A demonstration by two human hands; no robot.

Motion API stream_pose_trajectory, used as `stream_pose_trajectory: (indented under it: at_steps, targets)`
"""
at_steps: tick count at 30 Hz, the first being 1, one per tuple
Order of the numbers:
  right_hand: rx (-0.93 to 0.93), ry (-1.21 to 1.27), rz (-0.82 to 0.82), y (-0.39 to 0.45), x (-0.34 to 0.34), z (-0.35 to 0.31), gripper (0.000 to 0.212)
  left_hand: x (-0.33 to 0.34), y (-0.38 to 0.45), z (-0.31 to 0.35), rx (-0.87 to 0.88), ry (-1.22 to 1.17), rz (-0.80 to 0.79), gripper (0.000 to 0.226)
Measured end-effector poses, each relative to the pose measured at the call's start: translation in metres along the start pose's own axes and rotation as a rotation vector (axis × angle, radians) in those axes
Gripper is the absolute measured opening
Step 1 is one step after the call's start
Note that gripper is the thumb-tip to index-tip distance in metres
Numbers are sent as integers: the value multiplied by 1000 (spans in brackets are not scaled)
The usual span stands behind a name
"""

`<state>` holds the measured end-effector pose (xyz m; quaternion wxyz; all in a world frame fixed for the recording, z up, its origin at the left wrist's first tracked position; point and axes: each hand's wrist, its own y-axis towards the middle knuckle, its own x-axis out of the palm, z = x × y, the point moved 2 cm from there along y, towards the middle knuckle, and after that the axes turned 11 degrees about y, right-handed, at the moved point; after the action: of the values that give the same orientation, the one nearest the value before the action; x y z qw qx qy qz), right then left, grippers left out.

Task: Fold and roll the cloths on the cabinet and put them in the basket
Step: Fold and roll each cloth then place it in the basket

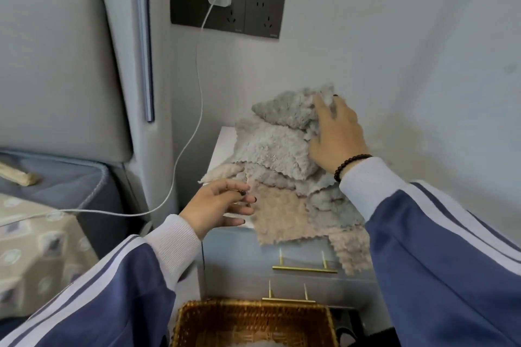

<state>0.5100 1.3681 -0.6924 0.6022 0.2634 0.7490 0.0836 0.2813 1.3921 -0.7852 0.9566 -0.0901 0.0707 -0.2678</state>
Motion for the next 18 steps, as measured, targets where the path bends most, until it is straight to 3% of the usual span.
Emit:
stream_pose_trajectory:
  at_steps: [2,4,7,9,15,18]
  targets:
    - [-220,240,237,-32,-1,-16,59,-1,-7,-11,-31,27,-24,13]
    - [-353,532,341,-70,10,-28,38,1,-15,-26,-69,20,-45,14]
    - [-223,861,409,-122,47,-37,22,9,-28,-56,-85,-24,-26,15]
    - [-109,900,427,-155,82,-33,21,17,-35,-79,-110,-24,-22,15]
    - [68,778,112,-253,179,-3,23,42,-31,-176,-353,255,-236,15]
    - [198,693,-122,-292,214,19,18,50,-20,-224,-487,291,-235,18]
